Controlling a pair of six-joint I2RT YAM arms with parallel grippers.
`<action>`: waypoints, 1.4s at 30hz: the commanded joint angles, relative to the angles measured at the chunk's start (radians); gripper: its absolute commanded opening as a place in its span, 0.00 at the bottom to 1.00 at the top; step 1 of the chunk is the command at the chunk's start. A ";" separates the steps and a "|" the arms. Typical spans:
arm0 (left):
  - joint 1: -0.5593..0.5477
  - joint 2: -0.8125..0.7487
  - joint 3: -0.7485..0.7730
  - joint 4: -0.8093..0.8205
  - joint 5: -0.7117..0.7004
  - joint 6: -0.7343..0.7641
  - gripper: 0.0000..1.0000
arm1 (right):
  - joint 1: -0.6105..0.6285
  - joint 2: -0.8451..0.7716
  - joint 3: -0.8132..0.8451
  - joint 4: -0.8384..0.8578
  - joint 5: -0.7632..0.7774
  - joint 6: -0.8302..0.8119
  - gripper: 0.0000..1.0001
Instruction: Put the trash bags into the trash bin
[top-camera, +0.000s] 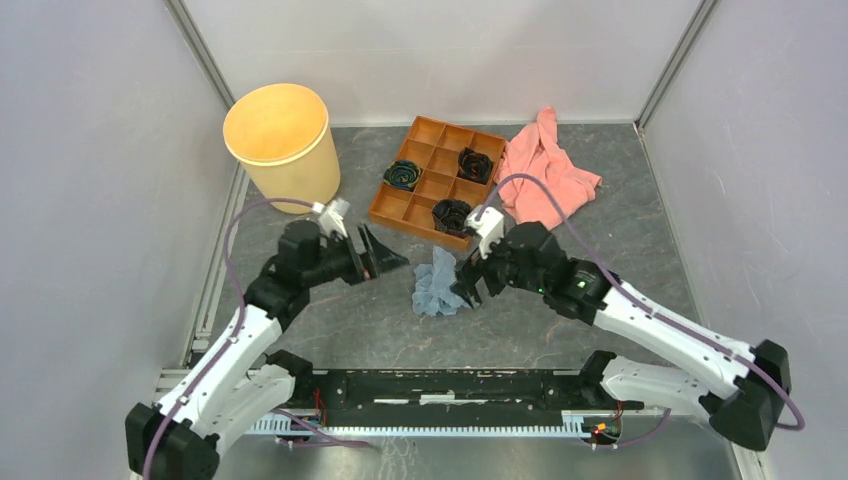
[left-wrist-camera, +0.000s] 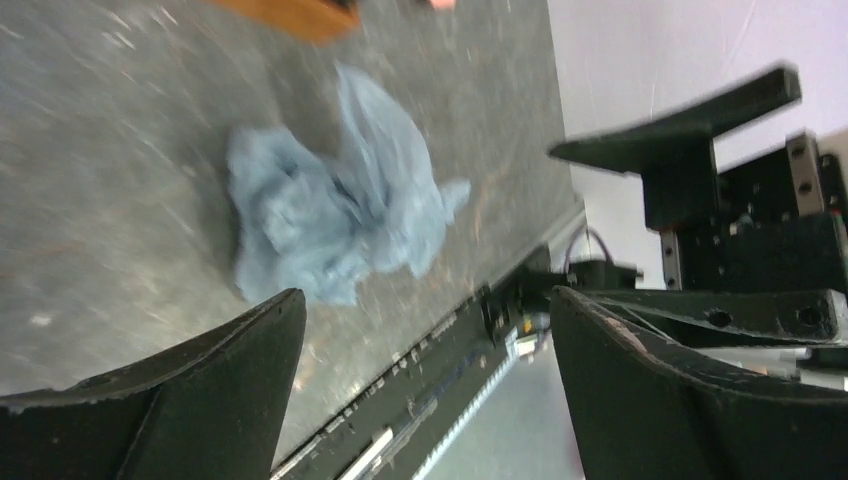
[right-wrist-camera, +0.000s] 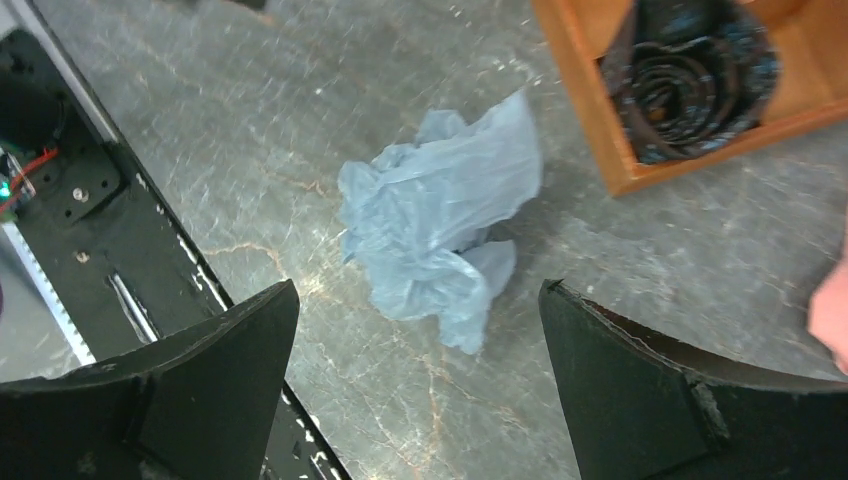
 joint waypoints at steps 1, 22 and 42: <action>-0.181 -0.008 -0.063 0.148 -0.102 -0.117 0.96 | 0.092 0.094 0.030 0.043 0.121 -0.017 0.98; -0.241 0.187 -0.263 0.473 0.016 -0.253 0.88 | -0.090 0.121 -0.228 0.385 -0.079 0.070 0.00; -0.478 0.527 -0.190 0.544 -0.274 -0.249 0.49 | -0.068 0.070 -0.049 0.072 0.056 -0.052 0.30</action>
